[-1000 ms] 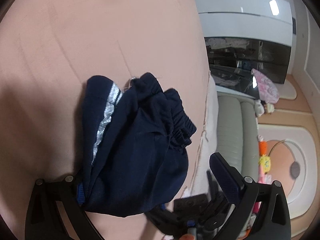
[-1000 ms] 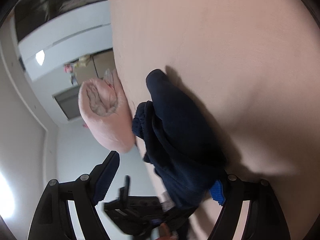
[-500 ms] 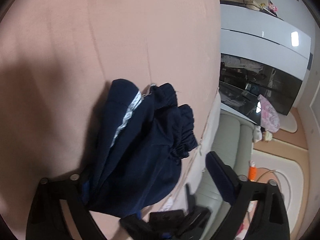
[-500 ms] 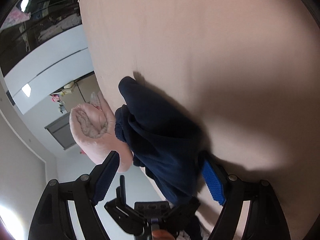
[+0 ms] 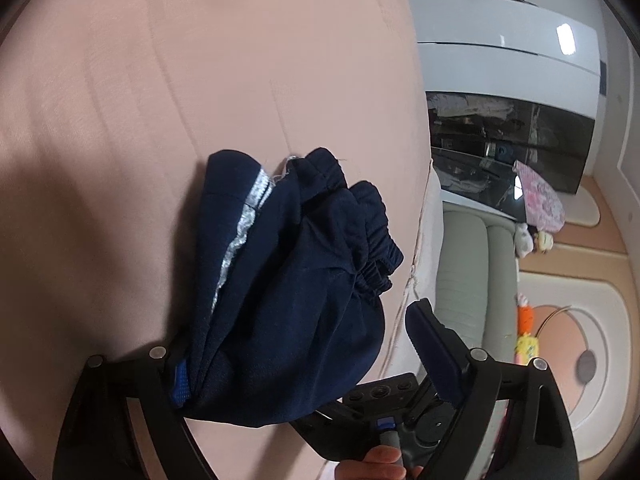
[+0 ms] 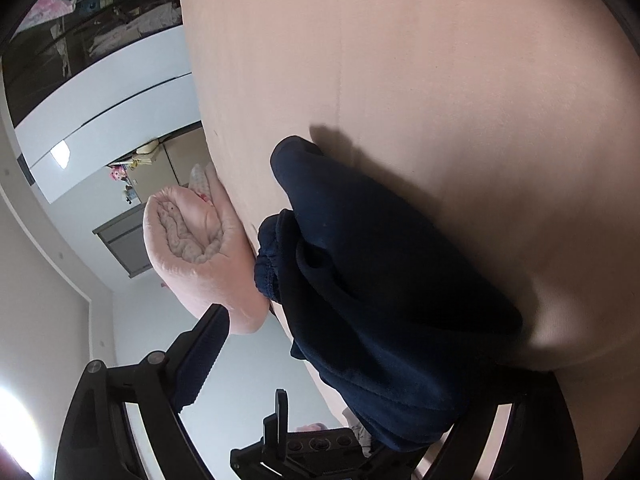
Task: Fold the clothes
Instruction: 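Lift the folded navy shorts off the bed with both grippers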
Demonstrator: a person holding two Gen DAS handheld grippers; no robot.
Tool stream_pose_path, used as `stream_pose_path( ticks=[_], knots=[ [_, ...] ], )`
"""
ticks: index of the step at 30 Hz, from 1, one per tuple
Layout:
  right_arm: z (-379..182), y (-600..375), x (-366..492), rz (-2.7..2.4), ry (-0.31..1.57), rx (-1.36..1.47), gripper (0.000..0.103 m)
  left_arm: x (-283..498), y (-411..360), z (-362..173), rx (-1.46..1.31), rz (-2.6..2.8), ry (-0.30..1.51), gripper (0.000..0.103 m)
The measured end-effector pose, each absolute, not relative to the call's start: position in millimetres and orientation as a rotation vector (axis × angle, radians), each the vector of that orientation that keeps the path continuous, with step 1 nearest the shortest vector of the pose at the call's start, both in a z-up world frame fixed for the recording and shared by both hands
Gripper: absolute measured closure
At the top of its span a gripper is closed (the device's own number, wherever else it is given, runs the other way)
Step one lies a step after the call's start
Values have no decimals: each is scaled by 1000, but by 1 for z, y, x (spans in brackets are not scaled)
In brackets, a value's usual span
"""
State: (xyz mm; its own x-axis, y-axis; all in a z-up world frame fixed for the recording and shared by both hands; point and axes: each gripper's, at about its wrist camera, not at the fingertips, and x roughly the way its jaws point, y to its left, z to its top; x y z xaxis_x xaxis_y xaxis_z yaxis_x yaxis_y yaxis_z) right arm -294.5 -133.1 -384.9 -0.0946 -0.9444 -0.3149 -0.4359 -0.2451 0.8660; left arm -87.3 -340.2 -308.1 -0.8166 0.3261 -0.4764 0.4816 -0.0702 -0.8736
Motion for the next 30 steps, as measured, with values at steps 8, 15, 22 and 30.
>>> stream_pose_path(
  ticks=[8, 15, 22, 30],
  knots=[
    [-412, -119, -282, -1317, -1452, 1729, 96, -94, -343, -305, 953, -1998, 2064, 13],
    [-403, -124, -279, -1434, -1302, 1669, 99, -110, -341, -299, 1022, -1981, 1990, 11],
    [-404, -123, -283, -1394, -1318, 1670, 99, -120, -333, -297, 994, -2049, 1913, 1],
    [-408, -112, -275, -1376, -1327, 1670, 98, -110, -326, -298, 925, -2143, 1797, 23]
  ],
)
